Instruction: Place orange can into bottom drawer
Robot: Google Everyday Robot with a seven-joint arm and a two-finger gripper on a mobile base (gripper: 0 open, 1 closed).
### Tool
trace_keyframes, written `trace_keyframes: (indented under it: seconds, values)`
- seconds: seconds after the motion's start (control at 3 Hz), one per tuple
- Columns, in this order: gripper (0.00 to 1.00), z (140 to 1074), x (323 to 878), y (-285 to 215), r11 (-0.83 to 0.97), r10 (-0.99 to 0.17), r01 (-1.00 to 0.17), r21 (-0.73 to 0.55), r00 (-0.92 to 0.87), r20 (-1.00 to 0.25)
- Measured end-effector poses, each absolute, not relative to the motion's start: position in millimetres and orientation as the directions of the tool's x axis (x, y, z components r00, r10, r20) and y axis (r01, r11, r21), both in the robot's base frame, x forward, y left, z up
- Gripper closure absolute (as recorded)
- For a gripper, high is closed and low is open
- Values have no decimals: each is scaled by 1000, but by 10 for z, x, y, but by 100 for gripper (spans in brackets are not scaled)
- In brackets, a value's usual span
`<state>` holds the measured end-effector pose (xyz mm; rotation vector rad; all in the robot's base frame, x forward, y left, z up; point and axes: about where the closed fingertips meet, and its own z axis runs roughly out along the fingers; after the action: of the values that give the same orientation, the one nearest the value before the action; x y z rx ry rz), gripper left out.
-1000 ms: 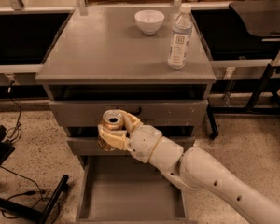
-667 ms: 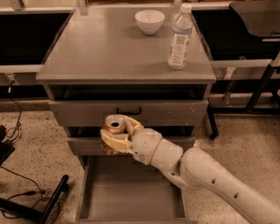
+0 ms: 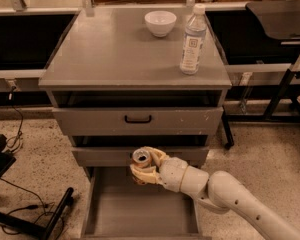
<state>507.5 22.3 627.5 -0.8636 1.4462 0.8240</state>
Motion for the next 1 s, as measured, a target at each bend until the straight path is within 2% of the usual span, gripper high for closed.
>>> trace_keyframes:
  seconds: [0.33,0.67,1.0]
  values:
    - [100,5350,5177,41,428,-99,-900,-80,42,-994]
    - [100,5350,5177,41,428,-99,-900,-80,42,-994]
    - [100,4950,5274,-19,423,-97,-905,-45,4,-995]
